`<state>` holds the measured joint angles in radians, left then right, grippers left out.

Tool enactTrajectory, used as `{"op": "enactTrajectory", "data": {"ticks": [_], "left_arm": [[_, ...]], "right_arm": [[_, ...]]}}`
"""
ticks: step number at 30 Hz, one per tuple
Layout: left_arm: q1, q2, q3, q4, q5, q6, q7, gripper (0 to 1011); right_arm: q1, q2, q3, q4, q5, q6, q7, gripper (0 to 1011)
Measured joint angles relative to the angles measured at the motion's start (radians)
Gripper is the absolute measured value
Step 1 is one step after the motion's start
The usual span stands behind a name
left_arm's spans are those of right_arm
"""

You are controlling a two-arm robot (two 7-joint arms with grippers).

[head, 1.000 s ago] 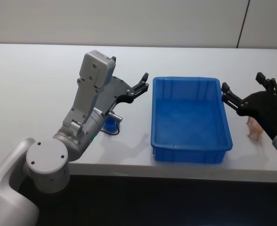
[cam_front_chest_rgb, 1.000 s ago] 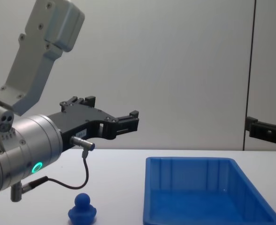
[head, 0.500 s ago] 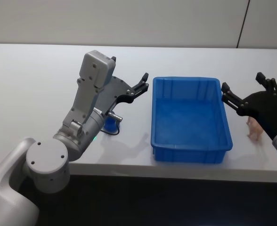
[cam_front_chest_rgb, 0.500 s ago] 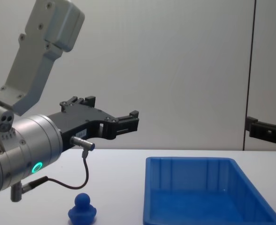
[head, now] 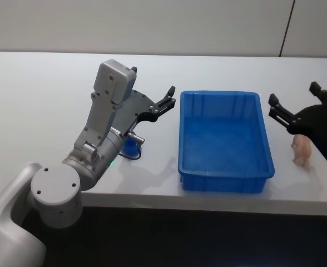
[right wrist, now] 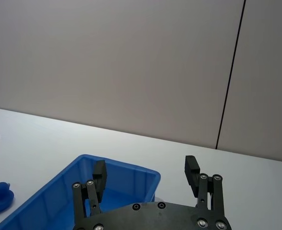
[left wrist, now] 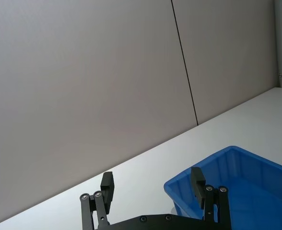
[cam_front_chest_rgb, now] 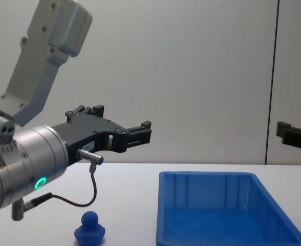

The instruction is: Pick up the two dolls from the table and place them into the box.

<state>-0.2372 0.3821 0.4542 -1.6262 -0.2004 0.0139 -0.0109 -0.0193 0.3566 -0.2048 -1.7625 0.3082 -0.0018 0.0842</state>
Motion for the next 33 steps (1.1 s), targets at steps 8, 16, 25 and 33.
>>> {"op": "enactTrajectory", "data": {"ticks": [8, 16, 25, 33], "left_arm": [[0.000, 0.000, 0.000, 0.000, 0.000, 0.000, 0.000, 1001], [0.000, 0.000, 0.000, 0.000, 0.000, 0.000, 0.000, 1001], [0.000, 0.000, 0.000, 0.000, 0.000, 0.000, 0.000, 1001], [0.000, 0.000, 0.000, 0.000, 0.000, 0.000, 0.000, 1001]], "right_arm": [[-0.018, 0.026, 0.024, 0.001, 0.005, -0.010, -0.024, 1003], [-0.033, 0.051, 0.050, 0.016, 0.003, 0.014, -0.064, 1003], [-0.026, 0.071, 0.082, 0.068, 0.017, 0.060, -0.104, 1003], [0.001, 0.076, 0.099, 0.128, 0.028, 0.094, -0.119, 1003]]}}
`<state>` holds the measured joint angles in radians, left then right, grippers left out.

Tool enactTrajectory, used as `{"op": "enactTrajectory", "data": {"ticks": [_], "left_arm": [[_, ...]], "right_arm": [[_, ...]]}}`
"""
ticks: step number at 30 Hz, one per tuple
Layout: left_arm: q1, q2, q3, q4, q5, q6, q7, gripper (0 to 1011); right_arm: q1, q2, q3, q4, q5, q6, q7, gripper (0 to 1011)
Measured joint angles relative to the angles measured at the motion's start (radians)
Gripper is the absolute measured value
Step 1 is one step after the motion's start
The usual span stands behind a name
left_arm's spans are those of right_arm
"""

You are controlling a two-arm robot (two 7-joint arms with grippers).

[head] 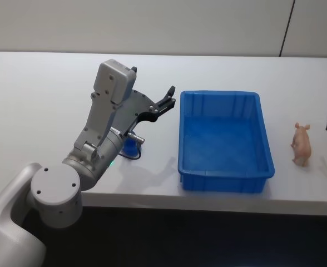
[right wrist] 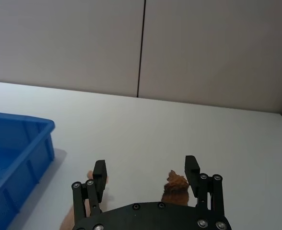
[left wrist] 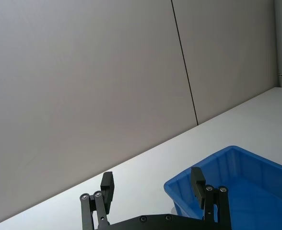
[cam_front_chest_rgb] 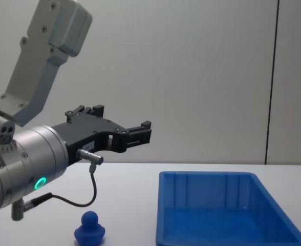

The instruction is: Pick up the two dolls from the table and place them into the box.

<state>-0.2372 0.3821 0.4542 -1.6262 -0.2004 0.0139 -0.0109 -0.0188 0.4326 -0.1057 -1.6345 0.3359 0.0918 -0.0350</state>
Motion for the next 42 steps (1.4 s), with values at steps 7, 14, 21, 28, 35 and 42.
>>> {"op": "enactTrajectory", "data": {"ticks": [7, 14, 21, 28, 35, 42], "left_arm": [[0.000, 0.000, 0.000, 0.000, 0.000, 0.000, 0.000, 1001], [0.000, 0.000, 0.000, 0.000, 0.000, 0.000, 0.000, 1001], [0.000, 0.000, 0.000, 0.000, 0.000, 0.000, 0.000, 1001], [0.000, 0.000, 0.000, 0.000, 0.000, 0.000, 0.000, 1001], [0.000, 0.000, 0.000, 0.000, 0.000, 0.000, 0.000, 1001], [0.000, 0.000, 0.000, 0.000, 0.000, 0.000, 0.000, 1001]], "right_arm": [[0.028, 0.001, 0.011, 0.051, 0.002, 0.026, -0.003, 1003], [0.047, -0.002, 0.017, 0.084, 0.006, 0.047, -0.003, 1003], [0.063, -0.005, 0.021, 0.119, 0.015, 0.071, 0.000, 1003], [0.073, -0.009, 0.026, 0.149, 0.023, 0.090, 0.000, 1003], [0.076, -0.011, 0.031, 0.165, 0.038, 0.110, 0.001, 1003], [0.078, -0.012, 0.036, 0.180, 0.058, 0.136, 0.016, 1003]]}}
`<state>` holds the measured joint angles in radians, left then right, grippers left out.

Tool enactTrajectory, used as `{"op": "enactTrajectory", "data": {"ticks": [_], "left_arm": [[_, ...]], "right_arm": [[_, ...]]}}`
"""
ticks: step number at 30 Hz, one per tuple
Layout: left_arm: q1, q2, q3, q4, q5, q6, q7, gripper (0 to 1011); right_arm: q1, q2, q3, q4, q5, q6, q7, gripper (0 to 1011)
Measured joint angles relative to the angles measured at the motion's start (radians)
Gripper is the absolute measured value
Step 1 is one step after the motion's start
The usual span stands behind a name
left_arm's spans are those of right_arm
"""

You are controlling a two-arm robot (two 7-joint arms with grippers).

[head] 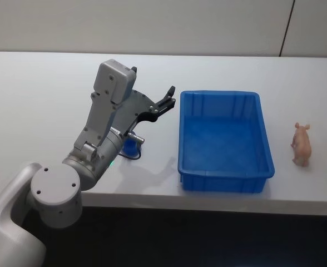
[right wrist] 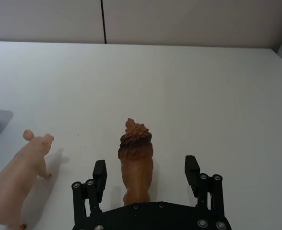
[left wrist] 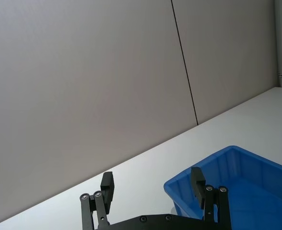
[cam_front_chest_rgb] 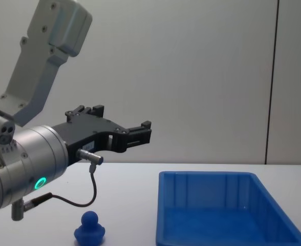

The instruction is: Pick up the two dolls from the table and place them into the box.

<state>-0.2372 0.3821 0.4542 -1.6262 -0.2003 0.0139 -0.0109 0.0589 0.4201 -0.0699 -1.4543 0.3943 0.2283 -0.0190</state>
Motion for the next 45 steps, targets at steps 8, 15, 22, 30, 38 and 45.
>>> {"op": "enactTrajectory", "data": {"ticks": [8, 15, 22, 30, 38, 45], "left_arm": [[0.000, 0.000, 0.000, 0.000, 0.000, 0.000, 0.000, 1001], [0.000, 0.000, 0.000, 0.000, 0.000, 0.000, 0.000, 1001], [0.000, 0.000, 0.000, 0.000, 0.000, 0.000, 0.000, 1001], [0.000, 0.000, 0.000, 0.000, 0.000, 0.000, 0.000, 1001], [0.000, 0.000, 0.000, 0.000, 0.000, 0.000, 0.000, 1001], [0.000, 0.000, 0.000, 0.000, 0.000, 0.000, 0.000, 1001]], "right_arm": [[0.003, -0.003, 0.001, 0.013, 0.016, 0.023, 0.020, 1002], [0.007, -0.007, 0.001, 0.024, 0.029, 0.041, 0.034, 859], [0.010, -0.009, 0.003, 0.028, 0.036, 0.049, 0.040, 650], [0.012, -0.010, 0.006, 0.026, 0.038, 0.050, 0.041, 392], [0.010, -0.011, 0.009, 0.002, 0.037, 0.020, 0.040, 340], [0.009, -0.013, 0.010, -0.036, 0.025, -0.022, 0.040, 340]]}}
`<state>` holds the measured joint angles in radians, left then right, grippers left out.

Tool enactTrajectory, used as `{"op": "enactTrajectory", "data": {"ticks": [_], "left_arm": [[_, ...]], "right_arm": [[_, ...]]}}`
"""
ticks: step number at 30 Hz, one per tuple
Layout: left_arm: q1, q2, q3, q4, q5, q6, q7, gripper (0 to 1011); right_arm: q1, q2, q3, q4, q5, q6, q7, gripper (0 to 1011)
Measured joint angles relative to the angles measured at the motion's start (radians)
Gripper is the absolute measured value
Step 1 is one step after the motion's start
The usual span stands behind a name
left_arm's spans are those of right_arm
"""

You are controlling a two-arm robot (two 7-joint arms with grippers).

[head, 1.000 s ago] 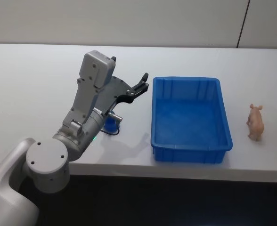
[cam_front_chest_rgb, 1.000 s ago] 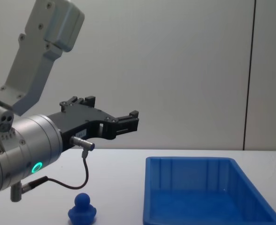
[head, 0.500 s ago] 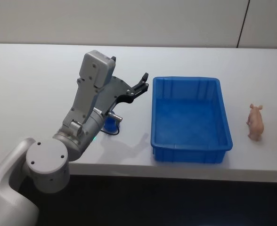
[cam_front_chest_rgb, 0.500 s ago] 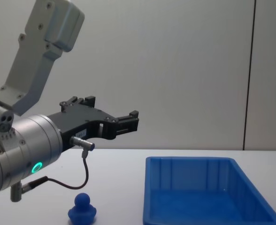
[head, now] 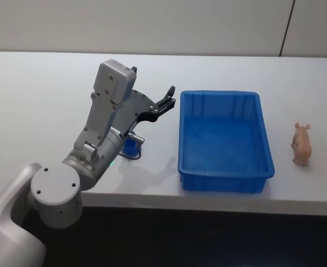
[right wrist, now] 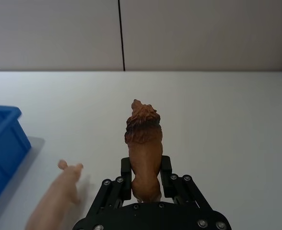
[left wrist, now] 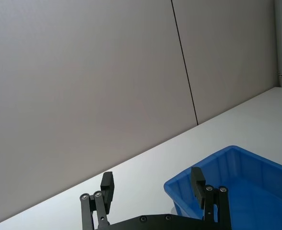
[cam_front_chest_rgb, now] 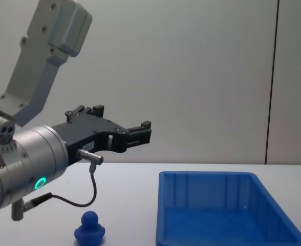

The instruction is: Pick up the two dolls from the table and place them into the box.

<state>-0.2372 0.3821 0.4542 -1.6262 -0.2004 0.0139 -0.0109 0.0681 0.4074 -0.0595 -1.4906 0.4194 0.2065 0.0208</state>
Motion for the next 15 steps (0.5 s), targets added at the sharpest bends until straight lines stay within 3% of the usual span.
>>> {"op": "enactTrajectory", "data": {"ticks": [15], "left_arm": [[0.000, 0.000, 0.000, 0.000, 0.000, 0.000, 0.000, 1001]], "right_arm": [[0.014, -0.014, -0.017, -0.113, -0.040, -0.069, 0.068, 342]]}}
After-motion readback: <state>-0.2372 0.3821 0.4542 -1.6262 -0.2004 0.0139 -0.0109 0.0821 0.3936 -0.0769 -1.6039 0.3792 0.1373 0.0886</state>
